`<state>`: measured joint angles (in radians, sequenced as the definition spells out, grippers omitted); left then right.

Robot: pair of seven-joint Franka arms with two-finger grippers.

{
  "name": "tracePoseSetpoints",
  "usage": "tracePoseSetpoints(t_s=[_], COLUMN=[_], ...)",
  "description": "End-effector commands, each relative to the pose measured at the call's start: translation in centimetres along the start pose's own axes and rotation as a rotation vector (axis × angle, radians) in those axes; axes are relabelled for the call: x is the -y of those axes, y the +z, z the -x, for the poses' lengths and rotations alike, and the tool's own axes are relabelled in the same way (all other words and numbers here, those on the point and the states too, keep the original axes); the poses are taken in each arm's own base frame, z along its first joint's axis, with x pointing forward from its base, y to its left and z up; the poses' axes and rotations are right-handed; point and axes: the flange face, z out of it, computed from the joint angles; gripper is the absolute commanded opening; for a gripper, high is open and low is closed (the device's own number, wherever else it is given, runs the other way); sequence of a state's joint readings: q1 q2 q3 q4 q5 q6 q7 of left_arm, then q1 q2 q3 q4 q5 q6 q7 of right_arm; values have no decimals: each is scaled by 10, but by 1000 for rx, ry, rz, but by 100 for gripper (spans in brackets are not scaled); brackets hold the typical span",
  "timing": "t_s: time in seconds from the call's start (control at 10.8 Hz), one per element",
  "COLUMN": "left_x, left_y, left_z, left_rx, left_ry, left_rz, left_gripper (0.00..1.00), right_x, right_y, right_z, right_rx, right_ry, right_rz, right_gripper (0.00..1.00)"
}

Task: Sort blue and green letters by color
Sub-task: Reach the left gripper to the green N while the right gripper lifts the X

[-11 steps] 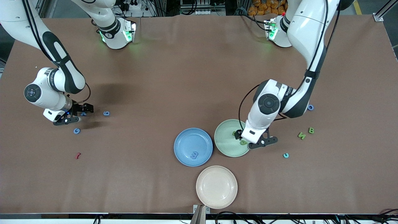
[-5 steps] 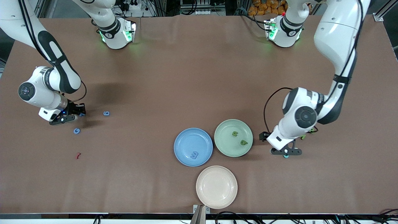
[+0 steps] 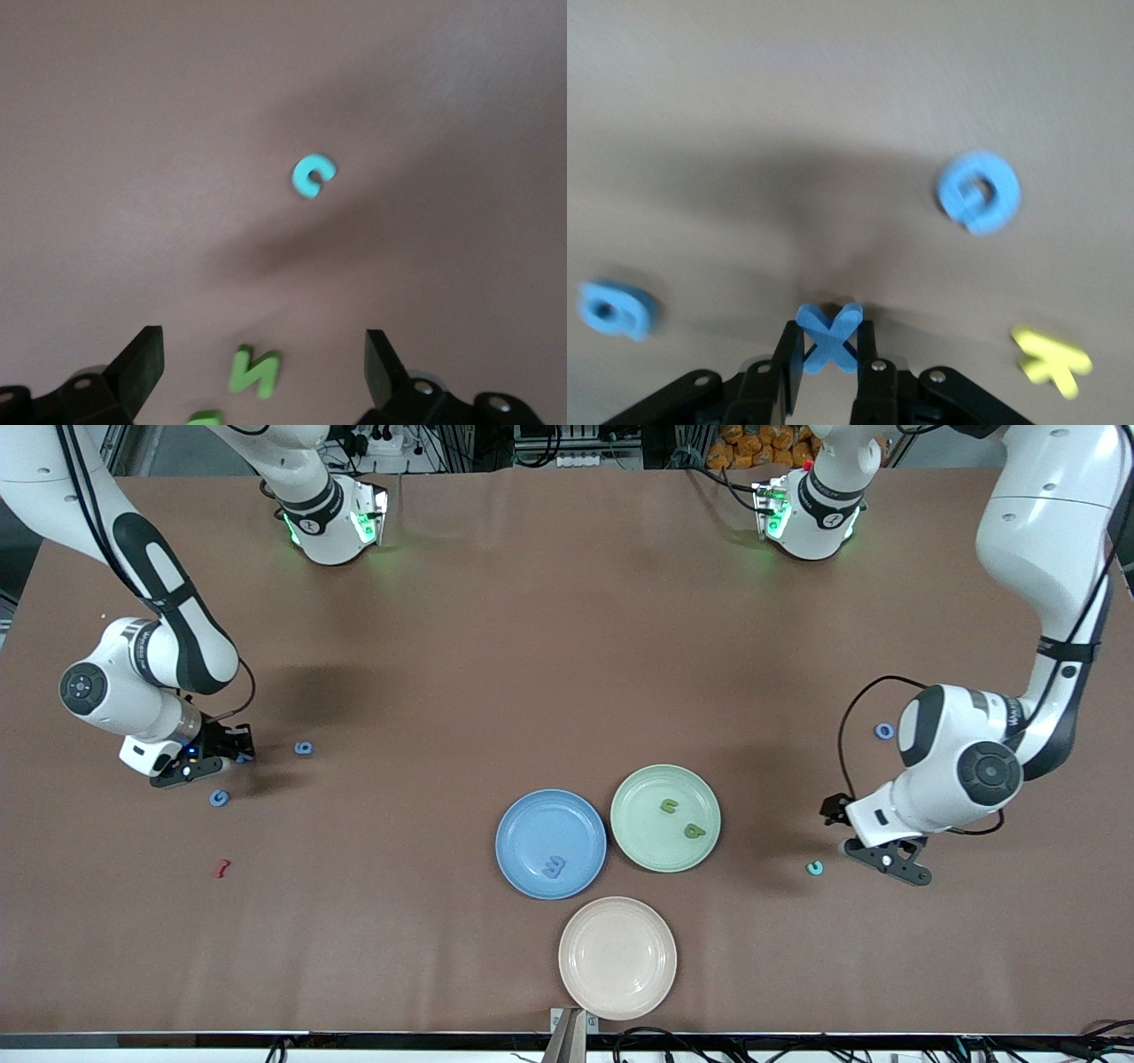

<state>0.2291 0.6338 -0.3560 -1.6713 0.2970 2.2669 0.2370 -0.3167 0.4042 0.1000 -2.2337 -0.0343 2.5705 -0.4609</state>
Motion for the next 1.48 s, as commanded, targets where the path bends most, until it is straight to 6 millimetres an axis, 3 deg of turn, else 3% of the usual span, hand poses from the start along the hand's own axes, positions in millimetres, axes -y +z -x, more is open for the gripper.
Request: tracePoseSetpoints(t_s=[0.0,0.18,0.46,0.74,0.83,1.01,1.2,1.29,1.38], left_x=[11,13,16,12,14,18,17,17,16], left_y=[27,48,69,72,75,75,76,75,75], left_z=[28,51,75,85,90,92,92,92,91], left_rx=[-34,-87,-91,-94,-97,-96,-95,-96,-96], left_ry=[137,189,230,230,223,219,220,219,219], left_rz=[-11,-12,3,2,2,0,1,0,0], left_gripper=[100,100,100,100,83,32,1,0,0], right_x=[28,53,102,162,191,237,304,347,373], right_y=[-47,-73,-69,-69,-75,-78,-81,-75,-65], right_z=[-61,-105,-149,-182,-193,-210,-225,-229,-233], right_rx=[-14,4,-16,-24,-29,-26,-22,-14,-38], right_ry=[51,105,178,342,397,506,611,655,707], right_rz=[-60,-86,-126,-163,-198,-248,-264,-266,-281], right_gripper=[0,0,0,0,0,0,0,0,0])
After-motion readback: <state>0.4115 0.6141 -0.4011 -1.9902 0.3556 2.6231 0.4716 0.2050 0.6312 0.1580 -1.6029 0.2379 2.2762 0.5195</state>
